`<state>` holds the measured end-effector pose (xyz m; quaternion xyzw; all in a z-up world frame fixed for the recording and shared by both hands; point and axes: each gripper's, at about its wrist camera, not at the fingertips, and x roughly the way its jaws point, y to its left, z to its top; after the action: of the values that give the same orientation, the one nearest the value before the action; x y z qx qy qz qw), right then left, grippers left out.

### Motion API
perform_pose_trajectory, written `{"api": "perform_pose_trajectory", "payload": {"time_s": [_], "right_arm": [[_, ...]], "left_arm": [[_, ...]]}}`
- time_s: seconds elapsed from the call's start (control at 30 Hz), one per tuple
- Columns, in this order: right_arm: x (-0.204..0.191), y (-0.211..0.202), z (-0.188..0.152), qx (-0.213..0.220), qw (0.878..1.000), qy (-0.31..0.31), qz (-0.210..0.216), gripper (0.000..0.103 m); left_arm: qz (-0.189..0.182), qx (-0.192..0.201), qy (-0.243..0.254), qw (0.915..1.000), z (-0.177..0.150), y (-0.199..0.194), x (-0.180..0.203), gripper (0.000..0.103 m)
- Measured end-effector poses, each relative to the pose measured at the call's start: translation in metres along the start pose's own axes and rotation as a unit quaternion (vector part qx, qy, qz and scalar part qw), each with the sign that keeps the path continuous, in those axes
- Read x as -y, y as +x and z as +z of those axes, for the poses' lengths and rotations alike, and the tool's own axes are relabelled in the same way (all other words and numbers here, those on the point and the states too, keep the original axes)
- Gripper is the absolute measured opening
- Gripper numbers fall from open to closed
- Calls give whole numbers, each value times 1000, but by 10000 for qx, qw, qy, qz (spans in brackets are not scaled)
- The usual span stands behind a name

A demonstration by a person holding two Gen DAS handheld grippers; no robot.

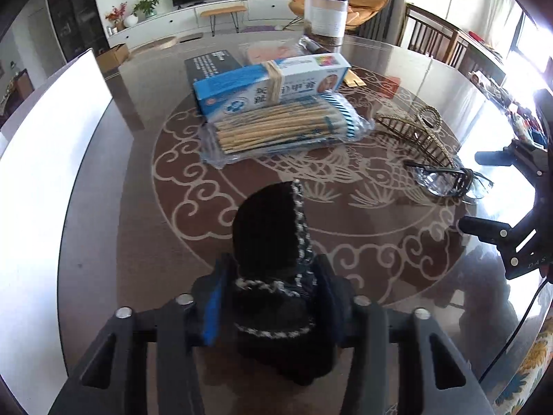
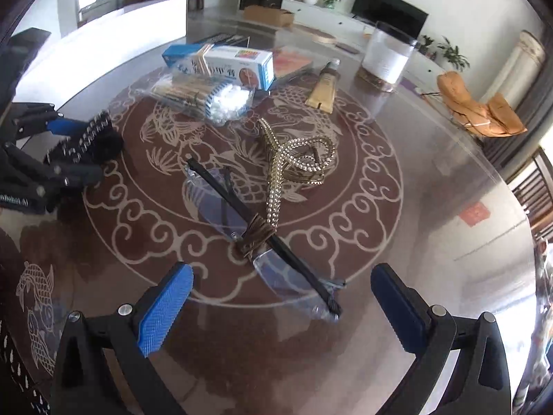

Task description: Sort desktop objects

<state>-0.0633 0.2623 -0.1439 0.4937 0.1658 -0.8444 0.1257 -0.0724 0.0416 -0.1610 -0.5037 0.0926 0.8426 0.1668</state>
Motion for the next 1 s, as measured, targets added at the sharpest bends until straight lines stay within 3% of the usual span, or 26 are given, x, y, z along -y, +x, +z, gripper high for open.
{"api": "perform_pose_trajectory", "payload": {"time_s": [0.07,0.1,0.13,0.2,0.23,0.3,0.37,0.43,0.47,0.5,0.57,0.67,0.73,0.87,0.93,1.0], "right_arm": [[8,16,8,-299,9966,263,715,100],[6,15,11,-234,9971,271,671,86],[1,12,13,-181,9971,252,698,64],[-17,3,15,-159,9972,250,680,35],[-29,-1,15,-136,9970,227,723,27],[-58,-6,15,-31,9966,125,818,27],[-82,-6,19,165,9964,202,808,27],[-94,-2,24,407,9953,450,748,27],[-98,1,28,513,9949,545,674,27],[-99,3,31,597,9944,636,601,28],[-99,8,37,709,9934,747,515,30],[-102,9,40,775,9939,618,484,51],[-103,11,38,760,9944,622,393,85],[-99,15,38,750,9938,722,394,91],[-98,17,39,706,9940,711,434,102],[-99,20,40,664,9946,676,426,103]], "left_arm": [[-59,-21,-269,9996,-1,-1,-14,37],[-74,-32,-383,9992,-1,-2,-20,37],[-68,-47,-452,9989,-1,-4,-24,37],[1,-69,-426,9991,-1,-4,-24,38],[85,-76,-330,9994,-1,-4,-21,39],[341,-39,-83,9994,-3,-4,-11,43],[296,-3,-232,9993,-6,-4,-17,45],[227,64,-371,9990,-10,-5,-26,49],[336,58,-369,9987,-11,-4,-28,64],[443,26,-481,9979,-13,-2,-33,86],[503,-76,-916,9945,-18,3,-46,103],[618,15,-1024,9928,-20,2,-47,103],[655,87,-1055,9922,-20,2,-45,103],[661,267,-1006,9924,-20,0,-44,103],[636,447,-907,9928,-18,2,-43,103],[603,546,-837,9932,-14,4,-44,103]]}}
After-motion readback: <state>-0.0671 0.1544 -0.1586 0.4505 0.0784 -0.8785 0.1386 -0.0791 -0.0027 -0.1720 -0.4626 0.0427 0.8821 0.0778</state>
